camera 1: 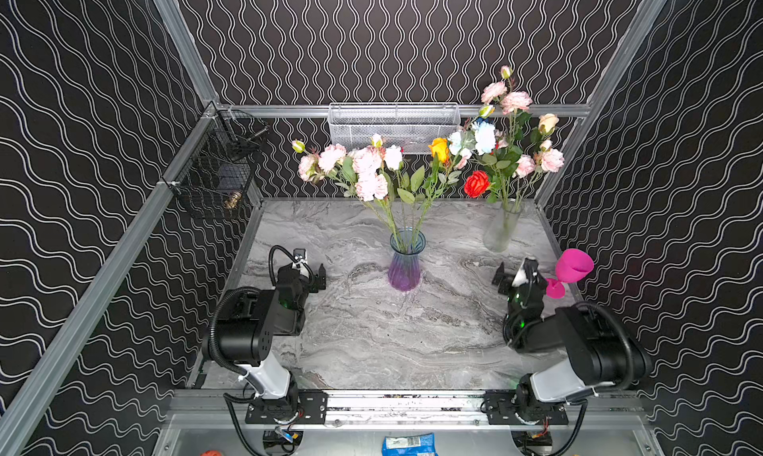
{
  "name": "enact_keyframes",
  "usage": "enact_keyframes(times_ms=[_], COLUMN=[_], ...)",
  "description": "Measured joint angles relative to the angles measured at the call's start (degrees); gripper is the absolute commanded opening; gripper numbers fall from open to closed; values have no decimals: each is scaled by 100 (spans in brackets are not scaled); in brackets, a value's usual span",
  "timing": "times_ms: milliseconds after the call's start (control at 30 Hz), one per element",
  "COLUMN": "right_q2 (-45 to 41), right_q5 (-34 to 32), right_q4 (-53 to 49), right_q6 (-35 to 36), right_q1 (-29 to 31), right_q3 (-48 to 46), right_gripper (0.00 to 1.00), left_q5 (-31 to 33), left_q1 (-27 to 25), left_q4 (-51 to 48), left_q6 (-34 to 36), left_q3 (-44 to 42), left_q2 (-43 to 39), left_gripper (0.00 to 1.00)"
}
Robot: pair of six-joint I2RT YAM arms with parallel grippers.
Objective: Arrange the flowers into the vase
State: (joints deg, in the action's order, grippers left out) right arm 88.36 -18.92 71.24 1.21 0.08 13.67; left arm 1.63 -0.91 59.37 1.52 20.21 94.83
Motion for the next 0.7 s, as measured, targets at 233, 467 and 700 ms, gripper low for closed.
enact_keyframes(times_ms=[233,467,700], right_q2=[-92,-48,-20], right_q5=[354,439,442], right_q4=[-542,-481,-404], right_q6=[-365,-380,-380], right_q1=[-208,-212,-212], right_q3=[98,48,17], right_gripper=[99,99,99], left_q5=[-116,-122,-122], left_q1=[-55,-76,-79], left_q4=[-66,-87,-122], left_q6=[35,35,35], left_q3=[44,46,50], left_q2=[4,7,7], left_gripper=[99,99,99])
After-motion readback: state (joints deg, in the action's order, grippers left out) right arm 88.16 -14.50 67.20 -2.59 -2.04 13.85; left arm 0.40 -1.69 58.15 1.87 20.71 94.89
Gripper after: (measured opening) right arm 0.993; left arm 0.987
